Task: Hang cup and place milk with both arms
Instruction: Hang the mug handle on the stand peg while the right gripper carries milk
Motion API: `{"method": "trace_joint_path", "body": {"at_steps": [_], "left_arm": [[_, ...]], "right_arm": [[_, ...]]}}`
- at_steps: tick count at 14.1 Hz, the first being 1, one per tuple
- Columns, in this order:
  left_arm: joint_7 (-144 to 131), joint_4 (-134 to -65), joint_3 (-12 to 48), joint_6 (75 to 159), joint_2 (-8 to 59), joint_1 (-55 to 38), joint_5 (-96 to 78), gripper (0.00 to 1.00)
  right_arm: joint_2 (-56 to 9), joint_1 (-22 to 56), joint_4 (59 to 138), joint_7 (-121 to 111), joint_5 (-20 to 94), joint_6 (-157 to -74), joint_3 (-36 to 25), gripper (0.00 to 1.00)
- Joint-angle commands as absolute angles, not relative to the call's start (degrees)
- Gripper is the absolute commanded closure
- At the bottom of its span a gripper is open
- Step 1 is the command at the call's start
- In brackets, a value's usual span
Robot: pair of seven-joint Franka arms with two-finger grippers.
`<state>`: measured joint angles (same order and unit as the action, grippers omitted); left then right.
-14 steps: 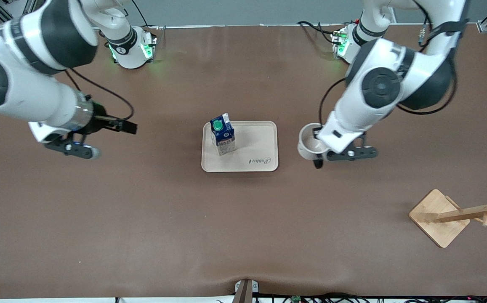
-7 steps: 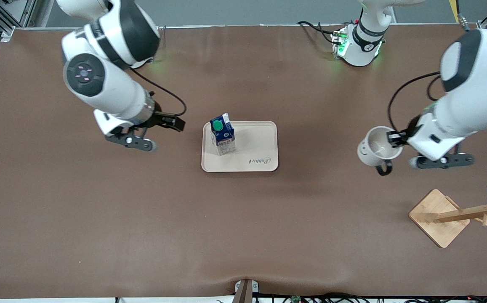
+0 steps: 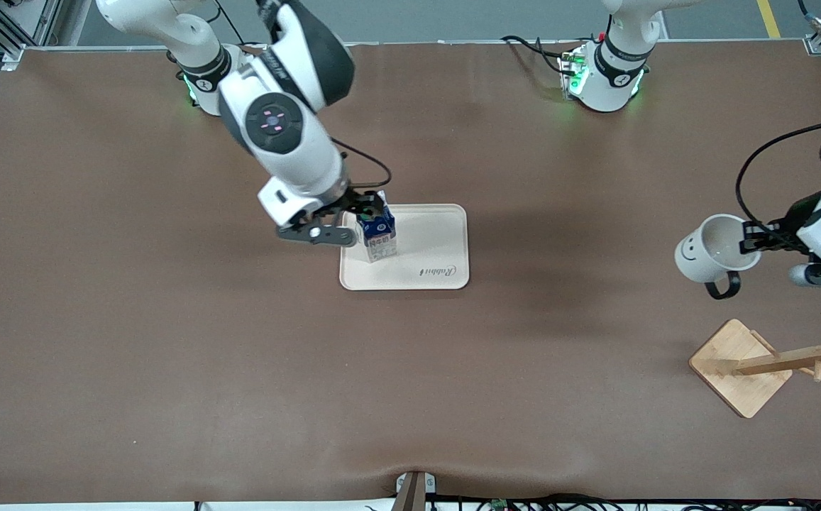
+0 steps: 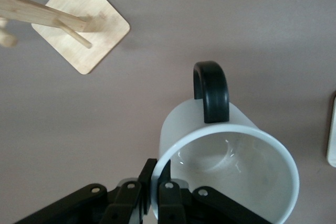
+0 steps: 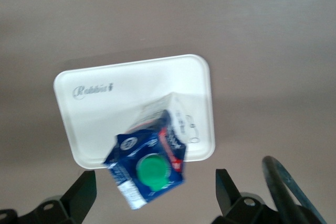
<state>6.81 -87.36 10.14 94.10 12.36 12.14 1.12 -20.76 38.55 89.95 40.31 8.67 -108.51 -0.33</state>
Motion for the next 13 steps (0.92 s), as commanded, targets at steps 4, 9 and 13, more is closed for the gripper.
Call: {"method": "trace_joint_path", "body": {"at_steps": [4,9,13], "left_arm": [[14.14,-85.96,10.55,95.0,13.88,17.92,1.32,1.0],[17.93,-80.43,10.46,96.24,18.19,20.13,1.23,1.0],[18.19,-79.1,10.37,97.91,19.69,21.01,1.23,1.0]], "right_arm": [[-23.29,42.28,90.7,26.49,3.87,-110.48,-0.97,0.0],[-23.73,42.27,90.97,22.94,1.85,-110.83,-0.88,0.0],[-24.52,44.03,92.45,22.94,1.15,-112.05,-0.88,0.0]]}}
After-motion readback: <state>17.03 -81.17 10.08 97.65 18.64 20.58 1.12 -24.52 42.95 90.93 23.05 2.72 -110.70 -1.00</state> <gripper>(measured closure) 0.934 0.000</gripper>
